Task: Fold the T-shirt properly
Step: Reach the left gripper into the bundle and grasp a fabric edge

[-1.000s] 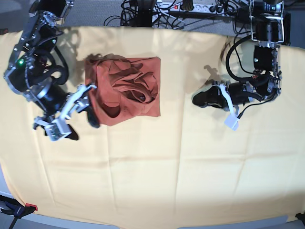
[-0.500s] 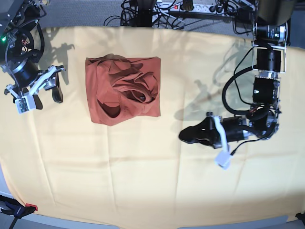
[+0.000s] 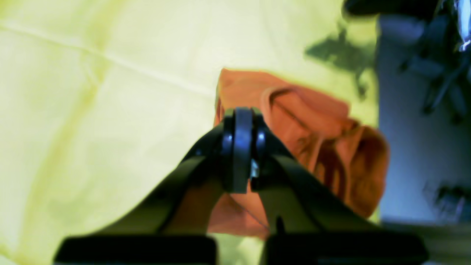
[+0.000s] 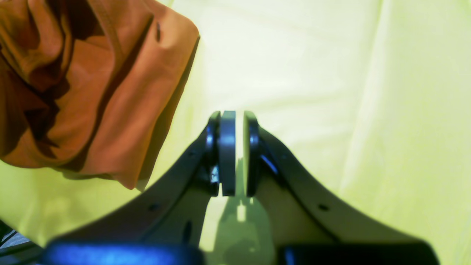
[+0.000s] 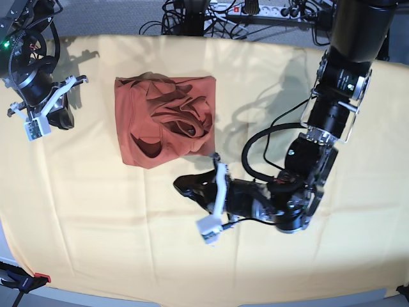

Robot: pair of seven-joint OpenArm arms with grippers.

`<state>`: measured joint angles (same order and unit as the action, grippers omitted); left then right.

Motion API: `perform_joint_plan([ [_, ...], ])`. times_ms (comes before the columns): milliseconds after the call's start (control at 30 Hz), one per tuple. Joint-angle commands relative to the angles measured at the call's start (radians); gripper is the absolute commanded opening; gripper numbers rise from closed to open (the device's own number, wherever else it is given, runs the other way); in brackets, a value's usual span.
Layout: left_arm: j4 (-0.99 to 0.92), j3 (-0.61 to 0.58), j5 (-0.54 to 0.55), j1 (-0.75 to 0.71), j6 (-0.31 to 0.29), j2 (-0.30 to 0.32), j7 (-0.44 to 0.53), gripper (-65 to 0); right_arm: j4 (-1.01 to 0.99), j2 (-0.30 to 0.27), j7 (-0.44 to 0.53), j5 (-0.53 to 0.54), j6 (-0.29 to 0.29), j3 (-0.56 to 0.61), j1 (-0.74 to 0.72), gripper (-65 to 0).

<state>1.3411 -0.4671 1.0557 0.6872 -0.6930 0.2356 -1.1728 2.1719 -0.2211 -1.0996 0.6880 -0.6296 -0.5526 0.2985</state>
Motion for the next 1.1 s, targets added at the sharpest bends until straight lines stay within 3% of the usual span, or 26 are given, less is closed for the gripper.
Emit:
perform_joint_plan([
  [0, 0.015, -0.022, -0.003, 0.055, -0.005, -0.006, 0.013, -65.0, 0.017, -0.012, 0.022, 0.01, -0.003, -0.005, -0.007, -58.9],
  [67, 0.015, -0.09, -0.014, 0.095, -0.005, -0.012, -0.017, -65.0, 0.017, -0.012, 0.019, 0.01, -0.003, -0.005, -0.007, -58.8],
  [267, 0.015, -0.22, 0.092, 0.188, -0.005, -0.012, -0.138, -65.0, 0.017, -0.012, 0.019, 0.013, -0.018, -0.005, -0.007, -57.1],
  [433, 0.014, -0.256, 0.063, 0.192, -0.005, -0.021, -0.138, -64.2, 0.017, -0.012, 0.019, 0.014, -0.001, -0.005, -0.007, -40.0],
  [533, 0.014, -0.28, 0.06, 0.192, -0.005, -0.023, -0.138, -37.8, 0.017, -0.012, 0.019, 0.014, 0.005, -0.005, -0.007, -38.1],
  [600, 0.014, -0.286, 0.061, 0.192, -0.005, -0.023, -0.138, -31.2, 0.017, -0.012, 0.019, 0.014, 0.004, -0.005, -0.007, -38.1],
  [867, 0.014, -0.286, 0.2, 0.192, -0.005, -0.023, -0.223, -31.2, 0.017, -0.012, 0.02, 0.014, 0.005, -0.005, -0.007, -38.2],
  [1067, 0.014, -0.286, 0.215, 0.192, -0.005, -0.022, -0.223, -31.2, 0.017, -0.012, 0.02, 0.014, 0.005, -0.005, -0.007, -38.2],
])
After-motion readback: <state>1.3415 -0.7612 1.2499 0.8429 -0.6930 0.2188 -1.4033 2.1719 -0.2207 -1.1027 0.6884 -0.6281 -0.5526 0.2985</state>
